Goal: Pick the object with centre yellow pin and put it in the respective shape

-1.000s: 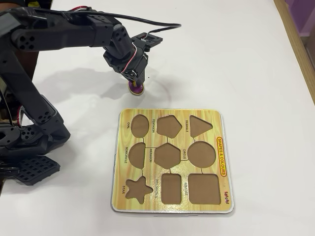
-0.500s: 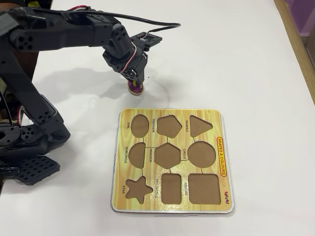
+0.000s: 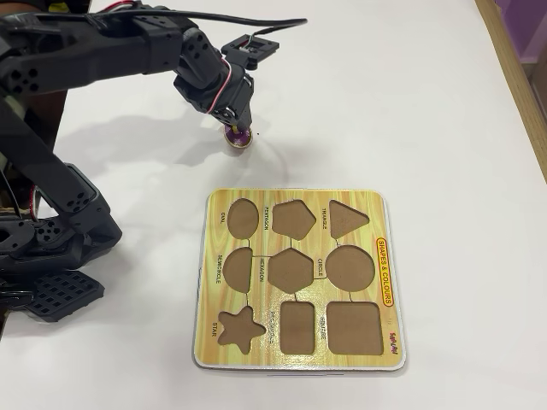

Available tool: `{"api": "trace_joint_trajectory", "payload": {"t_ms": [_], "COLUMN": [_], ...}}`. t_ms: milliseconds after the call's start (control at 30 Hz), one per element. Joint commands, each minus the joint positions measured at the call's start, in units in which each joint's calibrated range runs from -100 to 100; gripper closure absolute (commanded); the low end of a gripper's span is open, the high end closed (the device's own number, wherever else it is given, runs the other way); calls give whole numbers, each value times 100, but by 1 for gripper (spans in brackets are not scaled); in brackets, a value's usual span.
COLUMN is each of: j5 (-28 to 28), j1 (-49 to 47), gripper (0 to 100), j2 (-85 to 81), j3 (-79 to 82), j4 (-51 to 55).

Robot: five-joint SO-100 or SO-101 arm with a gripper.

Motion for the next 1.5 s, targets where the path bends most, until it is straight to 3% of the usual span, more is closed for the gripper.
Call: {"api": "trace_joint_trajectory", "payload": {"t_ms": [0, 967, 1200, 1467], "j5": [-20, 48, 48, 53], "j1": [189, 1468, 1849, 2113], "gripper": [99, 99, 99, 99], "j2": [-468, -2828, -3054, -3079], "j3": [144, 2275, 2194, 2194], "j4": [-10, 25, 1027, 1183]}}
